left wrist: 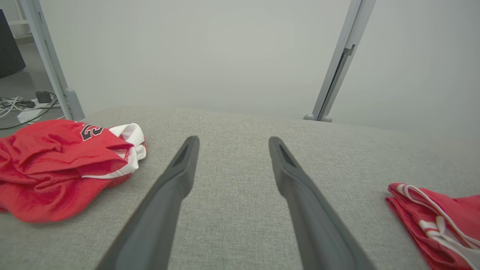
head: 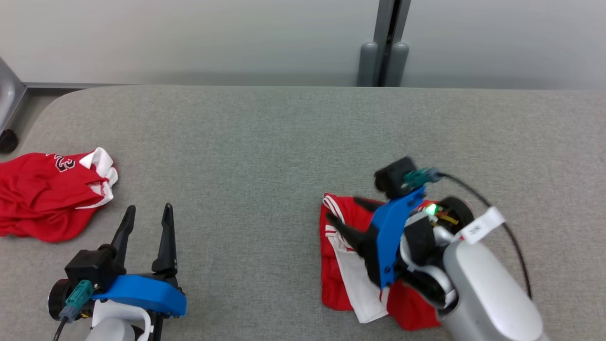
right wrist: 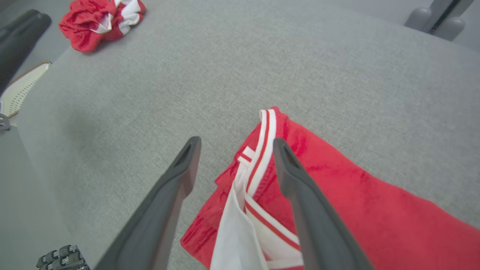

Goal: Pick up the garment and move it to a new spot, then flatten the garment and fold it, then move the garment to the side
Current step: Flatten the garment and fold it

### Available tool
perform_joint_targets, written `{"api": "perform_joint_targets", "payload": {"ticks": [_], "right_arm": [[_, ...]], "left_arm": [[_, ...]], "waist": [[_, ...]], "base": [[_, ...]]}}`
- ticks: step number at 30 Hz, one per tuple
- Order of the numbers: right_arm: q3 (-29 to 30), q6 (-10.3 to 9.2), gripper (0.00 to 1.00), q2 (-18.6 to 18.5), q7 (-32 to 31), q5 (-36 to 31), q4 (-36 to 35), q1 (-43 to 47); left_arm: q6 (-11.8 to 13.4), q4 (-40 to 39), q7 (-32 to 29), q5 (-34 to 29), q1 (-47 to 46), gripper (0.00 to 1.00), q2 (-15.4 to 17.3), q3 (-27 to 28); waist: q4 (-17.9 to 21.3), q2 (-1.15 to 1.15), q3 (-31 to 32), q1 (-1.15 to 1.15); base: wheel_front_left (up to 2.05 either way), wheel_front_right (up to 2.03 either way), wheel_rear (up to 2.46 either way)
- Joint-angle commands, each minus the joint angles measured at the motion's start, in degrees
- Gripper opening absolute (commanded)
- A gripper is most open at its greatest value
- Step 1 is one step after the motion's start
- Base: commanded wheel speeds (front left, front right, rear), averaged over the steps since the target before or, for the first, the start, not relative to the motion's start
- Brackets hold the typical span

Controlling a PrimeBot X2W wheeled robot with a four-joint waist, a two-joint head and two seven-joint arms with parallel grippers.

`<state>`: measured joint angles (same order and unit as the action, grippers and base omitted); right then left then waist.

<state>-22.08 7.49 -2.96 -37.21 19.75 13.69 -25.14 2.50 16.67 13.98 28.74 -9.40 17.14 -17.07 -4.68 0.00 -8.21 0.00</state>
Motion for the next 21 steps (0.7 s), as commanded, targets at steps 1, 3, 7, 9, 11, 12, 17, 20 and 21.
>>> {"api": "perform_joint_targets", "payload": {"ticks": [1,3,7,9,11,12,17,20,21], "right_arm": [[1.7,0.01,1.00,0.0,2.8,1.4,-2.5,-1.3],[4.1,0.01,1.00,-0.2,5.4,1.3,-5.1,-1.6],[9.4,0.01,1.00,-2.7,8.6,-0.2,-9.9,0.8],[11.6,0.01,1.00,-4.1,9.4,-1.3,-11.6,3.3],[12.5,0.01,1.00,-5.0,9.7,-2.0,-12.2,4.7],[13.5,0.01,1.00,-5.6,10.2,-2.4,-12.6,6.1],[17.7,0.01,1.00,-7.3,18.4,-5.7,-13.9,14.8],[20.0,0.01,1.00,-6.7,27.4,-7.4,-13.5,19.6],[20.0,0.02,1.00,-6.7,30.4,-7.9,-13.3,20.9]], "left_arm": [[0.3,0.0,0.3,0.3,0.6,1.00,0.3,0.6],[0.4,-0.1,0.4,0.4,0.9,1.00,0.4,0.7],[0.5,-0.7,0.6,0.3,1.9,1.00,0.4,0.8],[0.5,-1.0,0.7,0.3,2.0,1.00,0.4,0.7],[0.5,-1.2,0.7,0.3,2.1,1.00,0.4,0.7],[0.6,-1.3,0.8,0.3,2.1,1.00,0.5,0.7],[0.7,-1.7,0.8,-0.1,2.2,1.00,0.8,0.7],[0.9,-2.2,0.9,-0.4,3.0,1.00,0.8,1.0],[0.8,-2.5,1.0,-0.7,3.2,1.00,0.8,1.1]], "waist": [[1.0,0.00,0.6,0.00],[1.8,0.00,1.0,0.00],[3.1,0.00,1.7,0.00],[3.6,0.00,1.8,0.00],[3.8,0.00,1.8,0.00],[3.9,0.00,1.8,0.00],[4.3,0.00,2.4,0.00],[4.8,0.00,3.1,0.00],[4.9,0.00,3.3,0.00]], "base": [[0.00,0.00,0.00],[0.00,0.00,0.00],[0.00,0.00,0.00],[0.00,0.00,0.00],[0.00,0.00,0.00],[0.00,0.00,0.00],[0.00,0.00,0.00],[0.00,0.00,0.00],[0.00,0.00,0.00]]}}
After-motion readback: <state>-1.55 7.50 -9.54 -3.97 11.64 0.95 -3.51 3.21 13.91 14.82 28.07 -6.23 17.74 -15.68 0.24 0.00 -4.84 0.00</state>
